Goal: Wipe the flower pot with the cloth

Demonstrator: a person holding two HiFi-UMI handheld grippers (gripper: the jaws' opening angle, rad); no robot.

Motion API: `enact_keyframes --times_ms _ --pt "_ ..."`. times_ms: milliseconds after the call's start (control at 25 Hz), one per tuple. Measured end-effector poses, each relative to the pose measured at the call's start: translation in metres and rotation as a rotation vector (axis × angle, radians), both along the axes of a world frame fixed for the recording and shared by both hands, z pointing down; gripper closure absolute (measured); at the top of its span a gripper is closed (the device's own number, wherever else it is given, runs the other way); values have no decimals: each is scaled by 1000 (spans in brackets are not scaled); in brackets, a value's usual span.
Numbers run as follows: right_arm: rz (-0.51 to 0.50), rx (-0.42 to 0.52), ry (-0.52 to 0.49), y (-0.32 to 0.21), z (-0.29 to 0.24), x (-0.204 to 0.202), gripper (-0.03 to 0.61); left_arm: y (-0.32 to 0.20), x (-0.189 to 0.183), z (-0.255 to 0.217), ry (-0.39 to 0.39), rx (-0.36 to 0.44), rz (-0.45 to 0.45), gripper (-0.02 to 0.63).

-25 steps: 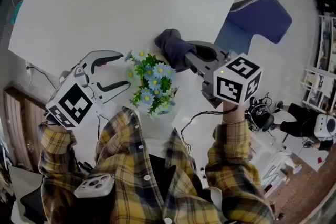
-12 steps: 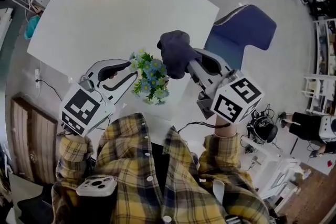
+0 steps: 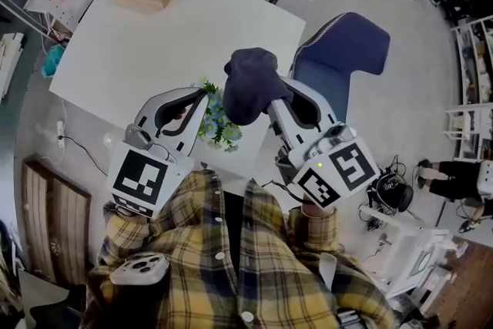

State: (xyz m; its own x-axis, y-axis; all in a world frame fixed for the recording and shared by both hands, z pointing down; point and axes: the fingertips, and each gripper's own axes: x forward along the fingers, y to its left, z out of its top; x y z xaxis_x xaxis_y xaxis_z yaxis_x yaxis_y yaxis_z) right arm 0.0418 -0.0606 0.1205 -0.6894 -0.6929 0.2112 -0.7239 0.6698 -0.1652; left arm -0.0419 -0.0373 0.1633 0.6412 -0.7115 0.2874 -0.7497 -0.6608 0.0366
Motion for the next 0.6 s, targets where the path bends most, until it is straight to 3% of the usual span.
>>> enact_keyframes --times_ms 160,600 --pt "19 28 -31 9 -8 3 561 3 7 -19 59 28 -16 604" --pt "30 47 -14 10 -10 2 563 7 4 -27 50 38 -32 604"
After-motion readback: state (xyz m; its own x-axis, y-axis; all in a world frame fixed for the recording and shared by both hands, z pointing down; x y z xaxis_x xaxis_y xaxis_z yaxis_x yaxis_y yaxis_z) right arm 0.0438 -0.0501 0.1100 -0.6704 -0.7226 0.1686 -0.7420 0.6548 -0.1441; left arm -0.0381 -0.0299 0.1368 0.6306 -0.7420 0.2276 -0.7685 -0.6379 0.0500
